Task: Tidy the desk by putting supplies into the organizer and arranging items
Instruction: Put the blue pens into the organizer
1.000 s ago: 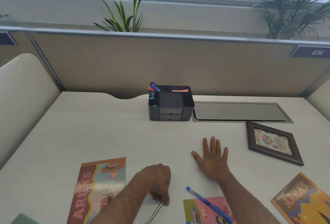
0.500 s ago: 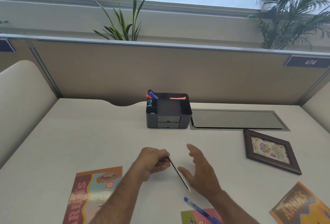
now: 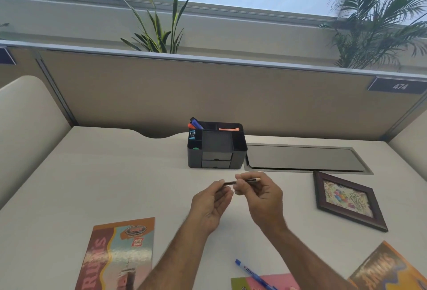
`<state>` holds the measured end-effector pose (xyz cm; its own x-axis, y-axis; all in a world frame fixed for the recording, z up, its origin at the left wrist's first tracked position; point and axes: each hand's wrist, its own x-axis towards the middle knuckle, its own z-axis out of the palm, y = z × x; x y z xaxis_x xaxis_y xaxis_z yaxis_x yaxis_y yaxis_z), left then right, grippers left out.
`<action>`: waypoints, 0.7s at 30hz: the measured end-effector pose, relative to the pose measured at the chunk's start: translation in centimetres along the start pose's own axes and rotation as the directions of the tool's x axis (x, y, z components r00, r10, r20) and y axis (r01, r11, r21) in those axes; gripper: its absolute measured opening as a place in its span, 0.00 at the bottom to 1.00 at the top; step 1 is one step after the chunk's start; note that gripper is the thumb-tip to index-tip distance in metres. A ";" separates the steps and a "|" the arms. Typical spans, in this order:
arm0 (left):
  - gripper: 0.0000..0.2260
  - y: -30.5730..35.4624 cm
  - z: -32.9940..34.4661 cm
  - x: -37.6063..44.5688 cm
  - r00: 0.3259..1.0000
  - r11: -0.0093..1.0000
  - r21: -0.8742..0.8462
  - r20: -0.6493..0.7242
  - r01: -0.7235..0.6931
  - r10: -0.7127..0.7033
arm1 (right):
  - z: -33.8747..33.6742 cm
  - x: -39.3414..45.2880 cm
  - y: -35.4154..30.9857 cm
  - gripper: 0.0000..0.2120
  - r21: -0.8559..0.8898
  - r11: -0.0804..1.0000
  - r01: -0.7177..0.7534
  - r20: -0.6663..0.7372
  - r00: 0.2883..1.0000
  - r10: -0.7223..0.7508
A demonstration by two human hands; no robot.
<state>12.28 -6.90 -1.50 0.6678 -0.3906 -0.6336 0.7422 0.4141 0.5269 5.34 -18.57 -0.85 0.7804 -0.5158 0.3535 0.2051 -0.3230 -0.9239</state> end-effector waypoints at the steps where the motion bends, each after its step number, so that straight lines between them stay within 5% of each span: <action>1: 0.11 0.0 0.2 0.1 1.000 0.999 0.036 -0.009 -0.007 0.007 | 0.0 0.3 0.0 0.06 0.001 1.000 -0.001 0.004 1.000 0.001; 5: 0.10 -1.4 0.1 0.1 0.987 0.871 0.472 -0.007 -0.136 0.158 | -0.2 2.4 0.0 0.04 -0.138 0.989 0.046 -0.009 0.999 -0.048; 7: 0.10 -2.5 -0.8 0.1 0.943 0.631 0.703 0.208 -0.328 0.258 | -0.4 4.2 0.1 0.03 -0.141 0.990 0.028 -0.067 0.997 -0.038; 9: 0.10 -3.2 -1.9 0.0 0.888 0.357 0.813 0.433 -0.460 0.157 | -0.6 6.3 0.3 0.03 -0.188 0.982 0.030 -0.112 0.992 -0.052; 12: 0.17 -4.1 -3.1 0.0 0.819 -0.021 0.827 0.553 -0.563 -0.152 | -0.7 9.3 1.2 0.04 -0.256 0.966 0.035 -0.129 0.989 -0.070; 14: 0.18 -4.6 -3.8 0.0 0.752 -0.186 0.732 0.610 -0.655 -0.250 | -0.6 10.7 2.0 0.06 -0.288 0.958 0.007 -0.125 0.991 -0.045; 21: 0.11 -5.4 -4.2 -0.2 0.675 -0.326 0.592 0.660 -0.737 -0.329 | 0.8 13.0 4.6 0.06 -0.395 0.903 -0.166 -0.024 0.985 0.170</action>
<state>7.90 -5.63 -6.62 0.2442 -0.9427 -0.2275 -0.7010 -0.3337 0.6302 16.88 -26.14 -0.57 0.7895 -0.5821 0.1944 -0.1777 -0.5200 -0.8354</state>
